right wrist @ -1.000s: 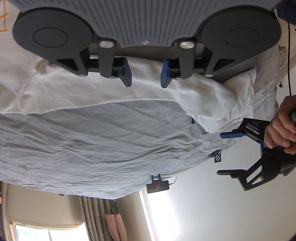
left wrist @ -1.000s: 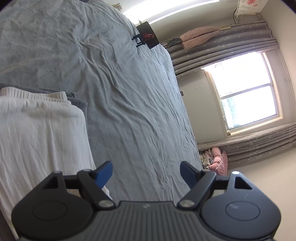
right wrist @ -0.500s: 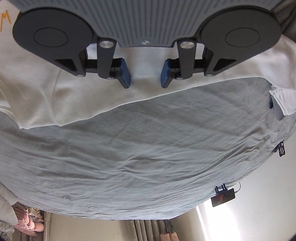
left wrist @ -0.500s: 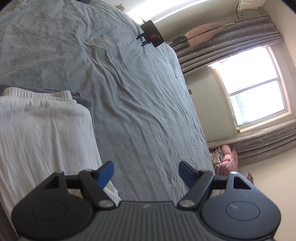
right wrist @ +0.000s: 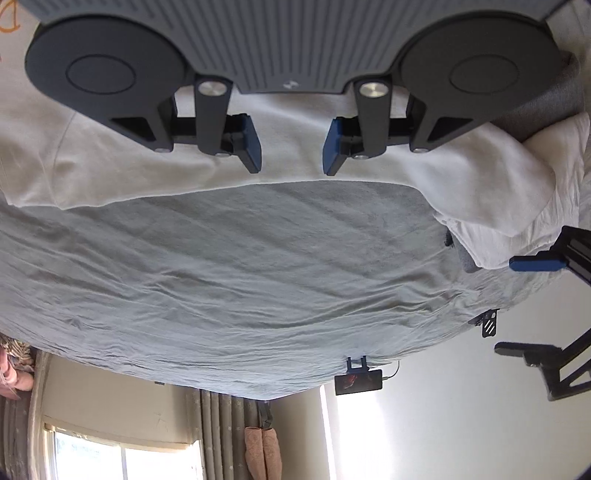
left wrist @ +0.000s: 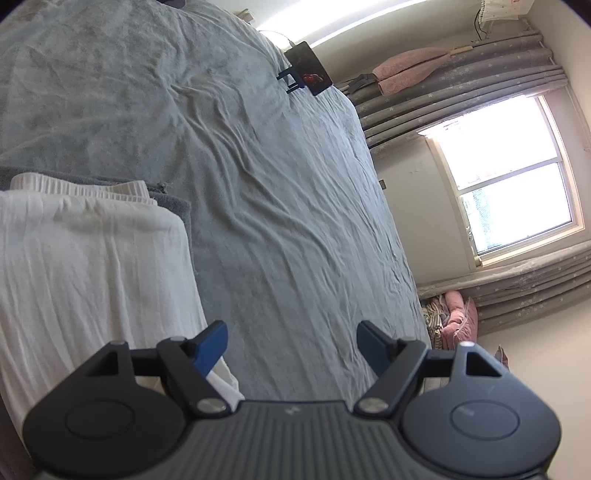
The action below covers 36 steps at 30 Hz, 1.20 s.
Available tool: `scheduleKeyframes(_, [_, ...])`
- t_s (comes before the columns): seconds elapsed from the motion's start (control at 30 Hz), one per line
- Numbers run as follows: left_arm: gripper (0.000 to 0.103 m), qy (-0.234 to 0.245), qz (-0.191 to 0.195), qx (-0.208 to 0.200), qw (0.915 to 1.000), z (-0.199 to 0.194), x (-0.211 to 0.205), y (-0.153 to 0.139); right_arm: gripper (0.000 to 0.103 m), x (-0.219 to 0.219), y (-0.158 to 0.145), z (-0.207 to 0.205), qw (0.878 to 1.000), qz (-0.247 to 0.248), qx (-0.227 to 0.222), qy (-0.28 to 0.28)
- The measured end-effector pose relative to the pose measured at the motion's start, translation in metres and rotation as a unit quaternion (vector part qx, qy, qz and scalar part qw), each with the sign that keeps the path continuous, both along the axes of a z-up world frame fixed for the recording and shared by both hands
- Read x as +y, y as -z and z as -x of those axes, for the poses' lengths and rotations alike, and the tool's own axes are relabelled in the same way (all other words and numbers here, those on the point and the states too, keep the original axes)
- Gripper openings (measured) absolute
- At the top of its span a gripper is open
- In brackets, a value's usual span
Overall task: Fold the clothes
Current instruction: 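Move the right gripper back over the shirt body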
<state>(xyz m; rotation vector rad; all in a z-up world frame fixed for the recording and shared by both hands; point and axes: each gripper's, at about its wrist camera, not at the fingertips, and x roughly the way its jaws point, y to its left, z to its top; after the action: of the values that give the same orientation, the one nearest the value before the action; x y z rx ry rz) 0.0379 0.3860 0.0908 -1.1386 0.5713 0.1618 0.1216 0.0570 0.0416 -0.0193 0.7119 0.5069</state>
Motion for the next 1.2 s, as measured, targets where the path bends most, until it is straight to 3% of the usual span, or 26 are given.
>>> scheduleKeyframes(0.1, [0.077,0.007,-0.001,-0.003,1.0000,-0.002,-0.004,-0.002,0.040,-0.014,0.018,-0.010,0.998,0.009,0.049,0.026])
scheduleKeyframes(0.2, [0.077,0.013,0.001,-0.007,0.9999,-0.003,-0.008,-0.002,0.039,-0.016,0.014,0.002,0.999,0.023,0.024,0.017])
scheduleKeyframes(0.27, [0.077,0.011,-0.002,-0.004,0.9999,-0.003,-0.010,-0.002,0.042,-0.025,0.007,0.010,1.000,0.004,0.004,0.025])
scheduleKeyframes(0.4, [0.077,0.015,-0.008,-0.001,0.9999,-0.006,-0.015,-0.004,0.041,-0.038,0.026,0.004,0.998,-0.007,0.043,0.039])
scheduleKeyframes(0.47, [0.077,0.023,-0.010,-0.003,0.9997,-0.008,-0.021,-0.004,0.041,-0.037,0.021,0.010,0.999,0.002,0.027,0.029])
scheduleKeyframes(0.53, [0.077,0.029,-0.014,-0.004,0.9995,-0.011,-0.027,-0.006,0.041,-0.045,0.009,0.020,0.999,-0.020,0.006,0.031])
scheduleKeyframes(0.63, [0.077,0.047,-0.025,-0.008,0.9985,-0.015,-0.040,-0.010,0.042,-0.070,-0.003,0.032,0.998,-0.045,-0.010,0.051])
scheduleKeyframes(0.87, [0.077,0.116,-0.066,-0.006,0.9911,-0.030,-0.099,-0.016,0.042,-0.164,-0.010,0.061,0.992,-0.030,0.003,0.120])
scheduleKeyframes(1.0, [0.078,0.190,-0.103,-0.011,0.9764,-0.034,-0.163,-0.015,0.042,-0.220,-0.010,0.080,0.986,-0.003,0.007,0.166])
scheduleKeyframes(1.2, [0.079,0.344,-0.172,-0.039,0.9225,-0.014,-0.280,0.010,0.042,-0.272,0.011,0.103,0.980,0.030,0.039,0.194])
